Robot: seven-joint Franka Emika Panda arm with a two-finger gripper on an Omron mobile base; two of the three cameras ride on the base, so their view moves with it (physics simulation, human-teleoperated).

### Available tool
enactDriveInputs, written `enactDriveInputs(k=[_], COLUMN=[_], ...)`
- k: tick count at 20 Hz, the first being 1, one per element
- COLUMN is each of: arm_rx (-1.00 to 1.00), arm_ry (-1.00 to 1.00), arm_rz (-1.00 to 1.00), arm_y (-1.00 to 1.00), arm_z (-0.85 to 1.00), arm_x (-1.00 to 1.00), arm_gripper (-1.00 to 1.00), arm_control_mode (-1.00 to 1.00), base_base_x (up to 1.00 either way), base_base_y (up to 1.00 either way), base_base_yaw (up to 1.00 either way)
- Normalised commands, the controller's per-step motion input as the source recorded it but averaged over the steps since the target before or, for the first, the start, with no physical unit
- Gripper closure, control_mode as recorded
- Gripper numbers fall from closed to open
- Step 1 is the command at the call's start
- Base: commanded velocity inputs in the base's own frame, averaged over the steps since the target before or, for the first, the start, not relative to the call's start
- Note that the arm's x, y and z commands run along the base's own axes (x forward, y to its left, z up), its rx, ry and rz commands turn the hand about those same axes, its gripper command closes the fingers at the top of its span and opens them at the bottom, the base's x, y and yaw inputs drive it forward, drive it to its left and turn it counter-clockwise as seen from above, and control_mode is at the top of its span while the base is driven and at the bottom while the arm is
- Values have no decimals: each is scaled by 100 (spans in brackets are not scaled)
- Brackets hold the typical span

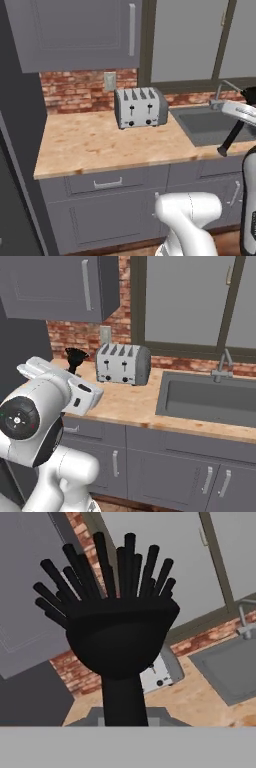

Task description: Grab the spray bottle from the cabinet, then place it next to the cutting board for sanitizing. Then grab the dish brush from the countertop next to the sink and place it next to the cutting board.

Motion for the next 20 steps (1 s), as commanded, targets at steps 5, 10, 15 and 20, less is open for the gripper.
enactDriveInputs(k=[5,10,15,20], arm_rx=[0,0,0,0], arm_ry=[0,0,0,0], arm_rz=[0,0,0,0], arm_y=[0,0,0,0], arm_z=[0,0,0,0], arm_x=[0,0,0,0], arm_gripper=[100,100,100,100], arm_control_mode=[100,100,100,100], base_base_x=[-98,-93,-27,0], base_base_y=[60,81,99,73], base_base_yaw=[0,3,42,78])
